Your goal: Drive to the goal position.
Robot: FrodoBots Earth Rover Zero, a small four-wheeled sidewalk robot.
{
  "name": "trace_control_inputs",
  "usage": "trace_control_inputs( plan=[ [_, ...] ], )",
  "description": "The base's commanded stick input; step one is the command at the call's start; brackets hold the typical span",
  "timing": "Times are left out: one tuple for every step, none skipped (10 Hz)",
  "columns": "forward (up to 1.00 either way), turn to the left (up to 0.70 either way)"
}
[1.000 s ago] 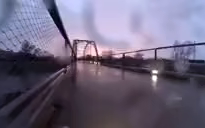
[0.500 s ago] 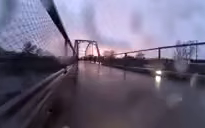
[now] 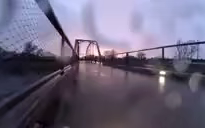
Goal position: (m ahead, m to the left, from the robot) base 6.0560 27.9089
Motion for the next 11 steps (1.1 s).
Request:
trace_control_inputs(
  plan=[
    [0.7,0.0],
    [0.7,0.0],
    [0.7,0.0],
    [0.7,0.0],
    [0.7,0.0],
    [0.7,0.0],
    [0.7,0.0],
    [0.7,0.0],
    [0.7,0.0],
    [0.7,0.0],
    [0.7,0.0]
  ],
)
